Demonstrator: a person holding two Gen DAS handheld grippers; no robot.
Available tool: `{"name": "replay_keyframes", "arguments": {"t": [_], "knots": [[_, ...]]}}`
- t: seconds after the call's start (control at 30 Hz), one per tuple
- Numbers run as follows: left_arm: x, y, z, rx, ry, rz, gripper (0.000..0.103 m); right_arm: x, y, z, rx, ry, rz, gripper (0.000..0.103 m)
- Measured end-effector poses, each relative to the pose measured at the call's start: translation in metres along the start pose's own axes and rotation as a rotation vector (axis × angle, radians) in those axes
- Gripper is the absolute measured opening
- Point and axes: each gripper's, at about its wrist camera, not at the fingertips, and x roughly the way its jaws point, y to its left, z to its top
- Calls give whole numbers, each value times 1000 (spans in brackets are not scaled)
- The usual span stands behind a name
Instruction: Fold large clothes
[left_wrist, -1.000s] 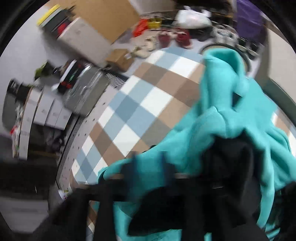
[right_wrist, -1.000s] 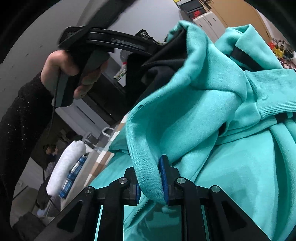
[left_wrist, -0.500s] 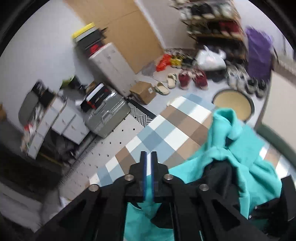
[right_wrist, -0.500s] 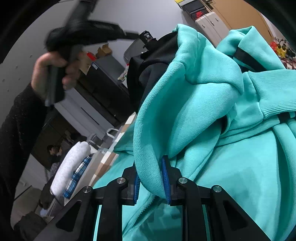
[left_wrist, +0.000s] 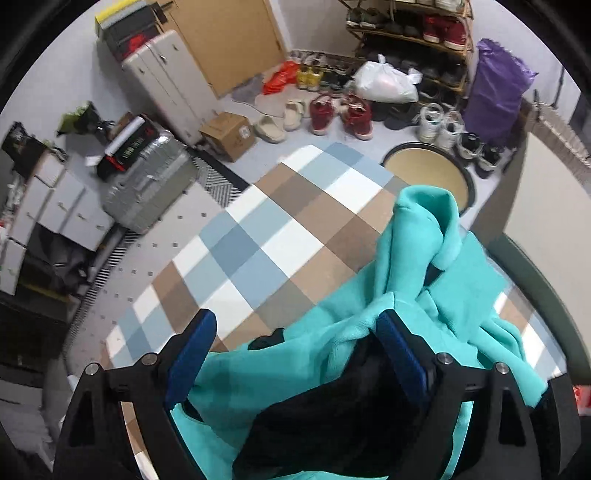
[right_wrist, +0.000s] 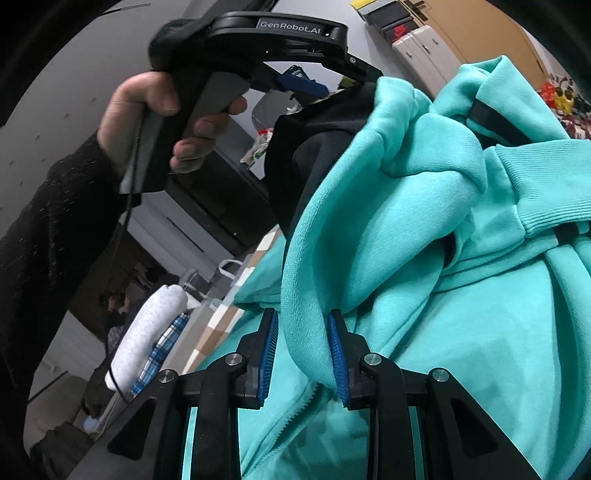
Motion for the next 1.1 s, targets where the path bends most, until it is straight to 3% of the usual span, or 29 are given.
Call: {"name": "replay_keyframes", "arguments": {"t": [0.03,0.13,0.23,0.33,0.47,0.53,0.57,0.6,0.7,0.83,0.87,0.97,1.1], "knots": [[0,2,-1,-1,5,-16,87,0,0,0,-1,2,3,30],[3,5,-9,-7,34,-219,87,1,1,0,-1,5,8,30],[11,-5,-16,34,80,-273,87,0,0,0,-2,6,12,31],[24,-21,-21,120,100,-183,87,2,0,0,-2,8,8,31],[21,-17,-12,73,33,-110,81,1,-1,1,-1,6,6,31],[20,-14,-9,52,24,-117,49,1,-1,1,2,4,7,32],[21,-13,-8,44,36,-143,16,4,1,1,4,3,8,32],[21,-16,-8,44,45,-149,10,3,1,1,6,2,9,34],[17,-22,-11,108,13,-67,8,3,1,1,12,-2,19,35],[-8,-12,-9,57,-56,21,7,3,0,0,18,-9,13,35],[-22,-9,-11,48,-107,81,6,3,-1,0,23,-15,7,36],[-69,6,-25,-32,-249,152,5,0,-4,0,44,-50,-9,40],[-140,25,-93,-187,-432,144,5,-11,-12,0,80,-106,2,40]]}}
